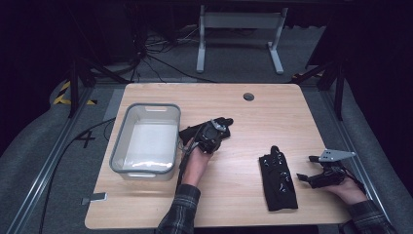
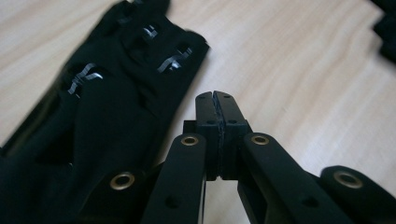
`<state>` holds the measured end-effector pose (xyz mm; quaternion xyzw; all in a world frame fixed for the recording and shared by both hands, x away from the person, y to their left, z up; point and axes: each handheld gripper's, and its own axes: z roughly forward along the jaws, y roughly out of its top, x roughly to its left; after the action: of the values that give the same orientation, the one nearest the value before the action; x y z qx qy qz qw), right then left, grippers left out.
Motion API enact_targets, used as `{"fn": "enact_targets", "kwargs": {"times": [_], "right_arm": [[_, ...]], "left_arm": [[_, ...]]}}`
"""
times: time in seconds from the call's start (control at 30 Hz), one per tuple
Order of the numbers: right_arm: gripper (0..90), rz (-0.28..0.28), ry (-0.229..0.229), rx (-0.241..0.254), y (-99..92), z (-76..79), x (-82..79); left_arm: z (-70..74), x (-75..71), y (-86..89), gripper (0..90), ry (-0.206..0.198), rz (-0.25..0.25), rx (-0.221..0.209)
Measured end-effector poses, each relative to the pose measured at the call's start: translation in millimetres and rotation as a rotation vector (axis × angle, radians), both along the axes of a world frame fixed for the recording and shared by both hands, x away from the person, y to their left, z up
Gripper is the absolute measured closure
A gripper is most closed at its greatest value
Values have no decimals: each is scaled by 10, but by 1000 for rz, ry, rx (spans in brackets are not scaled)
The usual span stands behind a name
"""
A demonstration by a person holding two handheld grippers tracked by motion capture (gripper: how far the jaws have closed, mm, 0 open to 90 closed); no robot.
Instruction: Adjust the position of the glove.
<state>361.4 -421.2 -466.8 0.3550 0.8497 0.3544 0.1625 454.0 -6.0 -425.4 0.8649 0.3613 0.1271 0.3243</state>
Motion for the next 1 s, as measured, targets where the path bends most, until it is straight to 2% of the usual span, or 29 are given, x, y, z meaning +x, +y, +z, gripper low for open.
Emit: {"fn": "enact_targets", "kwargs": {"times": [0.07, 0.27, 0.33, 0.53, 0.7, 1.0], "right_arm": [[66, 1, 0, 0, 0, 0, 1], [66, 4, 0, 1, 0, 0, 2], [65, 4, 0, 1, 0, -1, 2], [66, 5, 0, 0, 0, 0, 3], [66, 6, 0, 0, 1, 0, 4], [65, 7, 1, 0, 2, 0, 5]], "left_arm": [[-4, 51, -12, 898, -3, 3, -3], [-74, 273, -95, 898, -25, 31, 35], [-109, 345, -114, 898, -27, 34, 35], [-190, 454, -170, 898, -8, 29, 46], [-216, 446, -206, 899, 4, 20, 39], [-242, 241, -442, 899, 21, -44, -16]]}}
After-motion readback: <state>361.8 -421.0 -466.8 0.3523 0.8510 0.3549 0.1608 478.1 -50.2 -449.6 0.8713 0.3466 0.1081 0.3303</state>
